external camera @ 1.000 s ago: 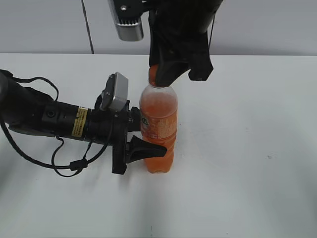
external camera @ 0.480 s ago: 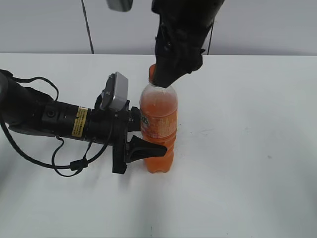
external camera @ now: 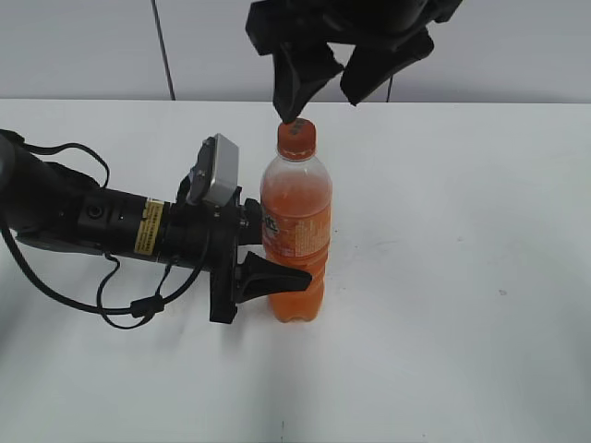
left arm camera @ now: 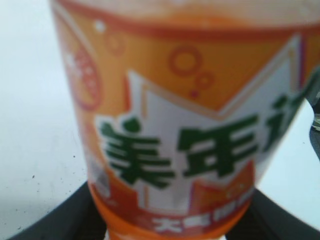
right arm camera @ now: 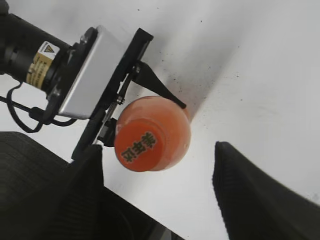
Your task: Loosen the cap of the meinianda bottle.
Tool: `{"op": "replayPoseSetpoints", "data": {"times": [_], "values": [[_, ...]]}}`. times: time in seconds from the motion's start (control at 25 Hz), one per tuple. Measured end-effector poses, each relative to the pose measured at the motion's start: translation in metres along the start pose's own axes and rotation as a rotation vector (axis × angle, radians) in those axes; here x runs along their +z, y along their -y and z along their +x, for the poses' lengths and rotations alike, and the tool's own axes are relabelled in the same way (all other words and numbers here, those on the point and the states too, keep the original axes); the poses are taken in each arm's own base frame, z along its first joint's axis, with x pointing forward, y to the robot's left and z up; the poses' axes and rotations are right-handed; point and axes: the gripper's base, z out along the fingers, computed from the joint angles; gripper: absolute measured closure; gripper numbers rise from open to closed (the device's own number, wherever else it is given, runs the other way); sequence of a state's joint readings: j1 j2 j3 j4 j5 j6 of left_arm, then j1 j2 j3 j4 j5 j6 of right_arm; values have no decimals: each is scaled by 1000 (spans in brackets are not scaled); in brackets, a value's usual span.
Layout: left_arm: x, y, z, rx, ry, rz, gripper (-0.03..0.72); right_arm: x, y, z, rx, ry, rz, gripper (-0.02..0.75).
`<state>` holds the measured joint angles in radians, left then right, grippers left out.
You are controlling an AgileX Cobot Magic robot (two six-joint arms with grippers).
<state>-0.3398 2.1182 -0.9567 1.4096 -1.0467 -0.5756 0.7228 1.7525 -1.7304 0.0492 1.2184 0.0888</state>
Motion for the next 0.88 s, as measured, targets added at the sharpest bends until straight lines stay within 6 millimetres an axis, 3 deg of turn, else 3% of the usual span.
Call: {"op": "replayPoseSetpoints", "data": {"times": [0.36,0.88], "values": [[0,0,0,0,0,-1,295,18,-3,-3,48,-36,-37,251],[0,0,0,0,0,-1,295,24,-2,-3,36,-50,-26,341]]}}
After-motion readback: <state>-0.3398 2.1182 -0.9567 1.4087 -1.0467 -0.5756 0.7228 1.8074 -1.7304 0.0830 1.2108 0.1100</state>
